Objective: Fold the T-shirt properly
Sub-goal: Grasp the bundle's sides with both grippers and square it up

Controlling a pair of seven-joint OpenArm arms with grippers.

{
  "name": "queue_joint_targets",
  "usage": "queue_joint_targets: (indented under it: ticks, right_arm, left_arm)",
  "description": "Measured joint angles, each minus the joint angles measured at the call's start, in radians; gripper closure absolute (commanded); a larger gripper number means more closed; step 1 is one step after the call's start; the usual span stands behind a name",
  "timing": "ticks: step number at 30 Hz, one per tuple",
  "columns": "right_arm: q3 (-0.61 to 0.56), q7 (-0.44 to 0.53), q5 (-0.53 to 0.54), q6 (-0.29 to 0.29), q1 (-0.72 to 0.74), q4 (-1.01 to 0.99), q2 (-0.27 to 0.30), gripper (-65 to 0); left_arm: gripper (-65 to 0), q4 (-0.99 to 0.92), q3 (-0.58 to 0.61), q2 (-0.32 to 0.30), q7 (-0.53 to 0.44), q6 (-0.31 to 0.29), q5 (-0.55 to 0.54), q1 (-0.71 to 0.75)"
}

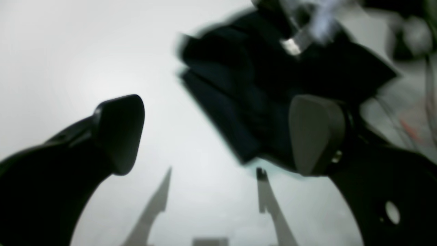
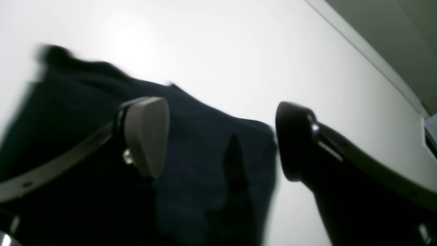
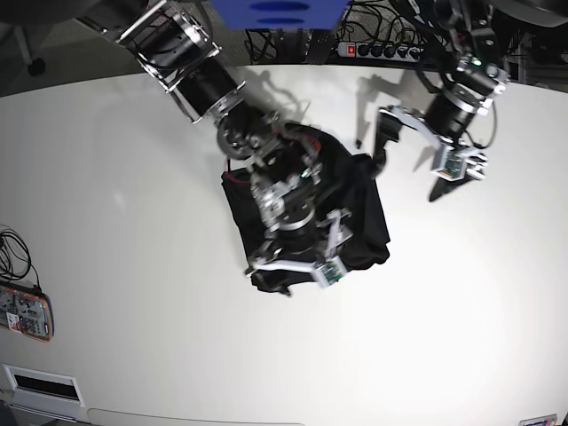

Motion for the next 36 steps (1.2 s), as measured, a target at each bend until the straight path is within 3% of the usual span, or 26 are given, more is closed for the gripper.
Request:
queue_joint_targets:
  ticks: [6,9,12,16,18,25,34,36]
  right_arm:
    - [0.172,-0.005,-0.004,0.13,0.033,-0.006,-0.002,-46.6]
    - [0.206,0.003,-0.005,0.143,0.103,-0.043,-0.01,-46.6]
    - [0.217,0.006,0.02,0.133,0.171,-0.111,-0.008,-46.6]
    - [0.214,0.003,0.132,0.14,0.225,-0.247,-0.006,-46.6]
    - [0.21,0.002,0.187,0.143,0.249,-0.312,-0.007,-46.6]
    - [0.211,0.14,0.22,0.133,0.347,-0.492,-0.007,-46.6]
    - [0.103,0.215,0.216,0.133,0.204,-0.516,-0.007,-46.6]
    - [0.101,0.287,0.217,0.103,0.156,-0.503,0.0,-46.6]
  left_arm:
    - [-65.0,0.0,0.143,0.025,-0.018,0.01,0.155,0.004]
    - [-65.0,-0.034,0.224,0.025,-0.015,0.006,0.222,0.023]
    - [-65.0,-0.109,0.268,0.028,-0.012,0.012,0.266,0.016]
    - [-65.0,-0.168,0.277,0.025,-0.012,0.132,0.287,0.002]
    - [-65.0,-0.182,0.275,0.022,-0.016,0.157,0.286,-0.005]
    - [-65.0,-0.26,0.274,0.006,-0.018,0.164,0.286,-0.073]
    - [-65.0,-0.378,0.275,0.011,-0.021,0.164,0.286,-0.187]
    - [-65.0,-0.379,0.274,0.008,-0.019,0.164,0.287,-0.193]
